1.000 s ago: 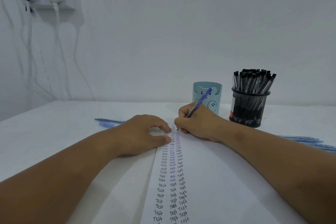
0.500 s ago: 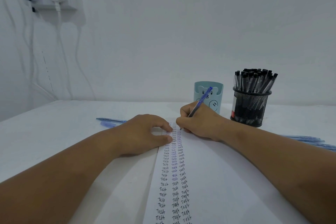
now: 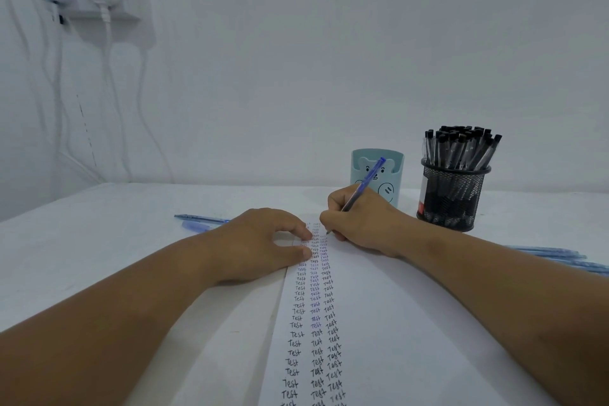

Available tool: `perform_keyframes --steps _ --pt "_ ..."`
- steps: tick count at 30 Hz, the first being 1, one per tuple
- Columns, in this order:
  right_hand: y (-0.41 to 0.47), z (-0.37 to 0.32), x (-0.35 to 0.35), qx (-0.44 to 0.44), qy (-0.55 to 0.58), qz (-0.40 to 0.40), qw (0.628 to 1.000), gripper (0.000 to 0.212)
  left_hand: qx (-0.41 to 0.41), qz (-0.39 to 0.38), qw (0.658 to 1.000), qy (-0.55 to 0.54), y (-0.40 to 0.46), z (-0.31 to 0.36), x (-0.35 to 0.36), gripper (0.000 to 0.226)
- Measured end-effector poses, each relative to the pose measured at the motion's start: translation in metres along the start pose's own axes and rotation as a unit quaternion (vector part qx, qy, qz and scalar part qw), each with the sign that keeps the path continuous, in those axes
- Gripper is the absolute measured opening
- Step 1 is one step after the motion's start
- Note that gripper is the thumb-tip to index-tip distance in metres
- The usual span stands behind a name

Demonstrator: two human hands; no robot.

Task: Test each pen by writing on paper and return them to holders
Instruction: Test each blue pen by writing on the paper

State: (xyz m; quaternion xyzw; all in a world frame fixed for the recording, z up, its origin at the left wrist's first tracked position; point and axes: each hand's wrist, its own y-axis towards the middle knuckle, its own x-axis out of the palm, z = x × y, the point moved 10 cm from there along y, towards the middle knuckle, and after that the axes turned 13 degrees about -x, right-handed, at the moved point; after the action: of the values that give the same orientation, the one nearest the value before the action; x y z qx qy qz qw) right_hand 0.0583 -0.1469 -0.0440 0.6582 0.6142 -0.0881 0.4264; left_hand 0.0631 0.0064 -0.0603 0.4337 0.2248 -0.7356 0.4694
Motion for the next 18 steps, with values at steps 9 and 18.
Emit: perform_keyframes --steps 9,18 --pt "0.0 -0.007 0.0 -0.021 -0.042 0.004 0.999 0.03 0.005 0.008 1.0 -0.006 0.001 -0.001 0.0 0.02" --pt "-0.006 -0.016 -0.027 -0.032 0.131 0.122 0.983 0.047 0.01 0.012 1.0 -0.012 0.002 -0.004 0.0 0.024"
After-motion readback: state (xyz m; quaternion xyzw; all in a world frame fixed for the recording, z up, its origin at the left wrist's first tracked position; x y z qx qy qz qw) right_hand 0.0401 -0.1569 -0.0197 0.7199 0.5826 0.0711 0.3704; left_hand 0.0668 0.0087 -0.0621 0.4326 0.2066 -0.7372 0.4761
